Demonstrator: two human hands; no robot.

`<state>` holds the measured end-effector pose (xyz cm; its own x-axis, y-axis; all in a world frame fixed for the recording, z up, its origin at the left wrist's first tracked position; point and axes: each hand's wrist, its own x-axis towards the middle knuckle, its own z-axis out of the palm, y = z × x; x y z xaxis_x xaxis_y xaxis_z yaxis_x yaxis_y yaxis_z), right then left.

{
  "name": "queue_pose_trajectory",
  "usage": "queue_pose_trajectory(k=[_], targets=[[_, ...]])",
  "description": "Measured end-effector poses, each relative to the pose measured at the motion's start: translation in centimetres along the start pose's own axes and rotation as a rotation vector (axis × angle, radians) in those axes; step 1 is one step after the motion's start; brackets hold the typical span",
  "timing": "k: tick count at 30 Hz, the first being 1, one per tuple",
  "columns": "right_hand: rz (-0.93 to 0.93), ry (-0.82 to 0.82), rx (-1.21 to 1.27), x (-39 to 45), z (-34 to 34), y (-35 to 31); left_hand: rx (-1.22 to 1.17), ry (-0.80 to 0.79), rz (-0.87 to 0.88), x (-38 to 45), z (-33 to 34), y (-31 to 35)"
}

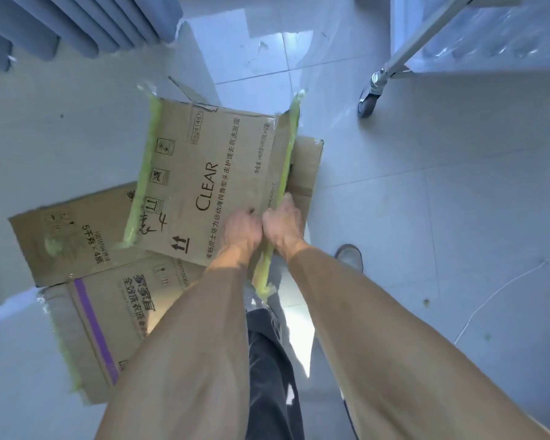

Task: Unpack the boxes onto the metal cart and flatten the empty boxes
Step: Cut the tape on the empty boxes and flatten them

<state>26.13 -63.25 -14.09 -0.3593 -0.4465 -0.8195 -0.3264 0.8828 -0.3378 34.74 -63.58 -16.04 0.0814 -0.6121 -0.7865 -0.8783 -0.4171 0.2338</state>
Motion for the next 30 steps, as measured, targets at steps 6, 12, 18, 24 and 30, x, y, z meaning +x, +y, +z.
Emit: queue_pose_trajectory(k=[6,12,18,24,30], targets=[[-0.042,0.395,-0.314,3.2,-2.3,2.1,0.078,-0.041,-0.045,2.1,1.5,-1.2],[-0.275,0.173,-0.561,4.2,-2.5,0.5,0.168,0.074,-0.04,4.3,0.0,-1.1],[-0.421,0.245,-0.599,6.9,-1.0,-5.6,0.225,0.185,0.046,9.5,-4.9,0.8],[-0.461,0.267,-0.706,13.6,-1.4,-12.3,0.278,0.197,0.168,16.5,-7.8,5.2],[-0.407,0.025,-0.778,18.1,0.8,-13.1,0.316,0.233,0.148,19.1,-6.7,5.4]])
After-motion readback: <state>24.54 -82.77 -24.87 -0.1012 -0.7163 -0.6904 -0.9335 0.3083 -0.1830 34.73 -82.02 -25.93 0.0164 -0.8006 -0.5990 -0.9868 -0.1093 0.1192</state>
